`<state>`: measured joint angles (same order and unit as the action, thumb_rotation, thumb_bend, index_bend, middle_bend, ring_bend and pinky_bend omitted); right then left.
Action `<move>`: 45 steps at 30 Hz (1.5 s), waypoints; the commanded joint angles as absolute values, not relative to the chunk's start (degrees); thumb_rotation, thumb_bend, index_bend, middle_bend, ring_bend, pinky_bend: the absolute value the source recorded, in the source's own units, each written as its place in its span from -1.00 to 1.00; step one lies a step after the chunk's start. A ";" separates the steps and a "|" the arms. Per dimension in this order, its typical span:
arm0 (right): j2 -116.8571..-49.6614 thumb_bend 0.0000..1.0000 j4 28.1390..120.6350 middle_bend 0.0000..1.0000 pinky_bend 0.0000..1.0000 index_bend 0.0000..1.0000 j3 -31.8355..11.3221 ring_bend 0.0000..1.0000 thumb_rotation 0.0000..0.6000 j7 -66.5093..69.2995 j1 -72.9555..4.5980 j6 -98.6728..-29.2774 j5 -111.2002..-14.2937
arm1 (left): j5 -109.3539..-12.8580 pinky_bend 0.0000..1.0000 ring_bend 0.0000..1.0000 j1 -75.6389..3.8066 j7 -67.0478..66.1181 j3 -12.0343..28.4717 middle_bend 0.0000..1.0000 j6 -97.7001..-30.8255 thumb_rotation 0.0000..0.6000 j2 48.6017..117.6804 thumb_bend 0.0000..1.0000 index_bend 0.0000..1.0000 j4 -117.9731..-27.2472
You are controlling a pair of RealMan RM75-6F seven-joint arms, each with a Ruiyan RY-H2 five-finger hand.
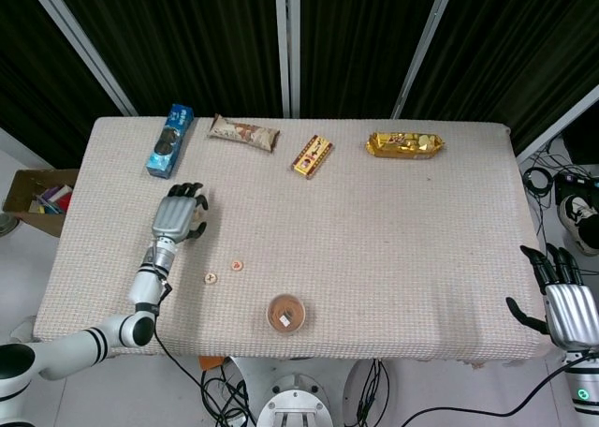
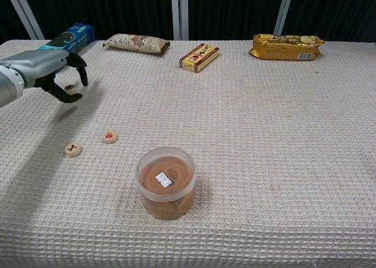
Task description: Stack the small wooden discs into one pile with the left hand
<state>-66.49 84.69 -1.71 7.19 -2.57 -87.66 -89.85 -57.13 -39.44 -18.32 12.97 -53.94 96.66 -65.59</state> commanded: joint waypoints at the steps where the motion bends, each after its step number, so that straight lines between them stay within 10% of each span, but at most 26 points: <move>1: -66.52 -0.56 84.63 -0.64 -0.91 -0.77 -1.72 -1.00 1.00 7.27 -2.61 -87.62 -89.86 | -56.23 -0.75 -0.82 -39.42 -18.96 12.84 -0.76 -53.52 1.00 96.80 -0.33 -0.19 -65.32; 45: -66.69 -0.56 85.14 -0.64 -0.92 -0.77 -1.57 -1.00 1.00 6.46 -2.58 -88.11 -90.69 | -67.16 -0.75 -0.82 -35.53 -16.43 6.95 -0.76 -59.82 1.00 92.39 -0.34 -0.17 -78.57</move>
<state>-66.68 85.14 -1.57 6.46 -2.57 -88.11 -90.69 -66.60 -35.90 -16.35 7.63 -59.66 92.60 -77.88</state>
